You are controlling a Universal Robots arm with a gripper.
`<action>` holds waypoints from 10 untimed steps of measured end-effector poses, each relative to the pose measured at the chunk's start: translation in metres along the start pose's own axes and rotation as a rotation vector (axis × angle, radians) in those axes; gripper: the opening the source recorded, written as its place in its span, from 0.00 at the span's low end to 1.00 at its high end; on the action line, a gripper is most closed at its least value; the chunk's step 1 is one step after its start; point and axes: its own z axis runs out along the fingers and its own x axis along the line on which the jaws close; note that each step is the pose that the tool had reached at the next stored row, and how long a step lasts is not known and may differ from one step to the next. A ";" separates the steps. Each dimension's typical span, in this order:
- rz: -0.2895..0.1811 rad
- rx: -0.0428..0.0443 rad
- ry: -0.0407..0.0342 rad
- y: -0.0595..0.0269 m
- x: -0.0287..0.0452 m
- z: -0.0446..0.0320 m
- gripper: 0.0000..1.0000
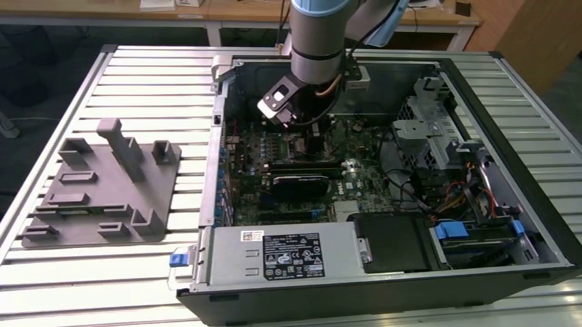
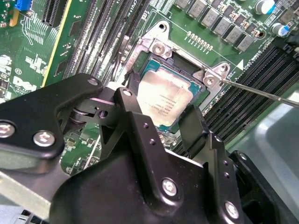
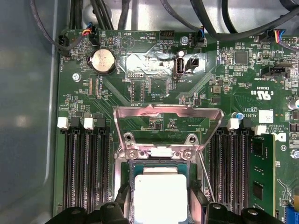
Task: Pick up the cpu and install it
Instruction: 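Place the cpu into insertion slot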
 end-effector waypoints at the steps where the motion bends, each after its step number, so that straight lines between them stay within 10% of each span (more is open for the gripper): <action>1: 0.000 0.0000 -0.0001 0.0000 0.0000 -0.0006 0.61; 10: 0.000 0.0001 0.0002 0.0001 0.0000 -0.0016 0.61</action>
